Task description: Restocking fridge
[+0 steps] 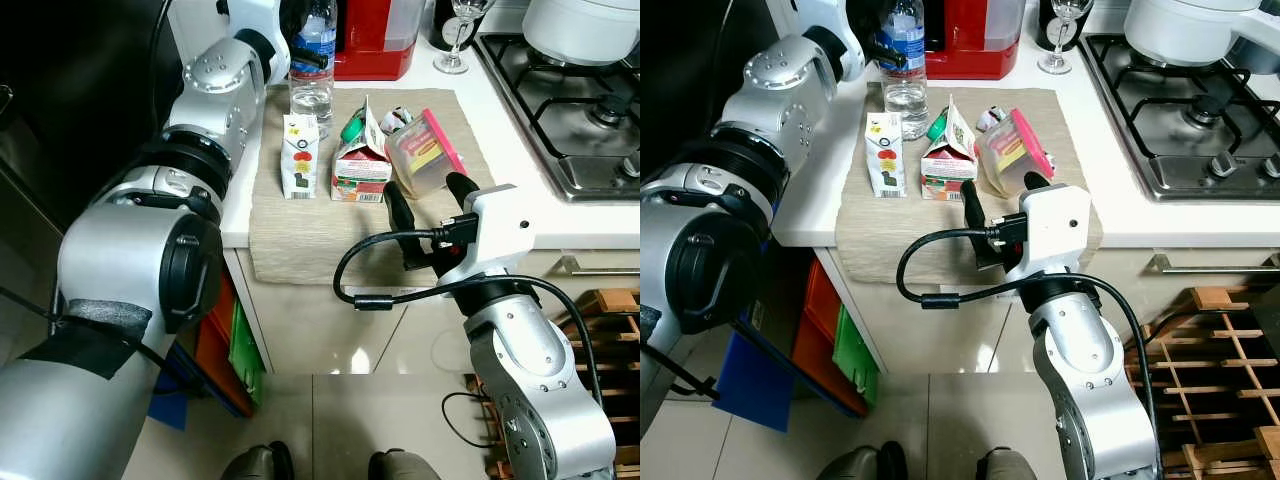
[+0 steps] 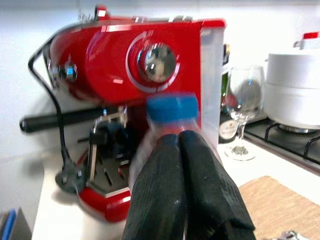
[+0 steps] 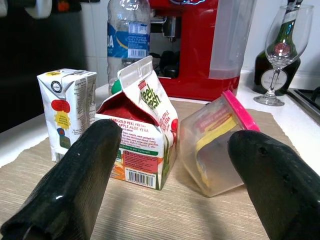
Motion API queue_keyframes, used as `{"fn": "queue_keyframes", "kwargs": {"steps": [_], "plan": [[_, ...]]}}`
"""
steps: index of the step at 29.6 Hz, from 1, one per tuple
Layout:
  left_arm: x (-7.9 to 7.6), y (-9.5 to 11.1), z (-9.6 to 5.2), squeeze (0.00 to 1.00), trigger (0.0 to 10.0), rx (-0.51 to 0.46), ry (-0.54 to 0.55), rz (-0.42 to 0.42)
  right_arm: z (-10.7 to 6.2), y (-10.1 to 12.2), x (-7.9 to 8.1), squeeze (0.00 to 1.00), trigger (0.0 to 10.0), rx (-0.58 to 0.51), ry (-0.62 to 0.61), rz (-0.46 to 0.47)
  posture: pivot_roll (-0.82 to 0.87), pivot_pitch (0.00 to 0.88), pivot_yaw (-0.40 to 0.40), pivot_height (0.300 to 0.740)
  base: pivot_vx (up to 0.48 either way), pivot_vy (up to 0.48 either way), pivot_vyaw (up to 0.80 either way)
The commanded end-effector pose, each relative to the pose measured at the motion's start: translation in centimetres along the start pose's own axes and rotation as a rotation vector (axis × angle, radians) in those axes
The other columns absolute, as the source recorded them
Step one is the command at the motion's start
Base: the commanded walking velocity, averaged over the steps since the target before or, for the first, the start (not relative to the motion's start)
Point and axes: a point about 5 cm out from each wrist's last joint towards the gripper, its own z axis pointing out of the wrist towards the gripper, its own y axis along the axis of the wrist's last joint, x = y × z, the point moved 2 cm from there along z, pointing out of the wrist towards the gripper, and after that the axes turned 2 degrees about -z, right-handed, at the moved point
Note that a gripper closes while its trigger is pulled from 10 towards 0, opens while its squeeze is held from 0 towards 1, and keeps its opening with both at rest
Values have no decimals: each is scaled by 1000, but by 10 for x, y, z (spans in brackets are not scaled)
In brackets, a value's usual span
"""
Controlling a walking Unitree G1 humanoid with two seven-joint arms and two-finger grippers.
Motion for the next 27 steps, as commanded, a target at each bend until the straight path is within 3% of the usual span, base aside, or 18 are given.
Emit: {"fn": "queue_keyframes", "kwargs": {"steps": [1, 2, 3, 15, 20, 27], "plan": [[-2, 16, 3, 0, 10000, -36, -33, 44, -1, -3, -3, 0, 10000, 4, -16, 6, -319, 106, 38, 740, 0, 0, 0], [-3, 16, 3, 0, 10000, -36, -41, 40, -1, -3, -4, 0, 10000, 5, -18, 8, -319, 106, 38, 740, 0, 0, 0], [-3, 16, 3, 1000, 10000, -34, -47, 37, 0, -4, -4, 0, 10000, 6, -18, 10, -316, 104, 36, 740, 0, 0, 0], [6, 18, 1, 1000, 10000, -23, -23, 52, 2, -8, -1, 0, 10000, 7, -11, 19, -305, 94, 43, 740, 0, 0, 0], [7, 5, -2, 1000, 10000, 14, -28, 14, 3, -9, -2, 0, 10000, 8, -20, 26, -304, 86, 47, 740, 0, 0, 0], [5, 8, -2, 1000, 10000, -9, -61, -26, 4, -11, -3, 0, 10000, 9, -20, 25, -298, 83, 44, 740, 0, 0, 0]]}}
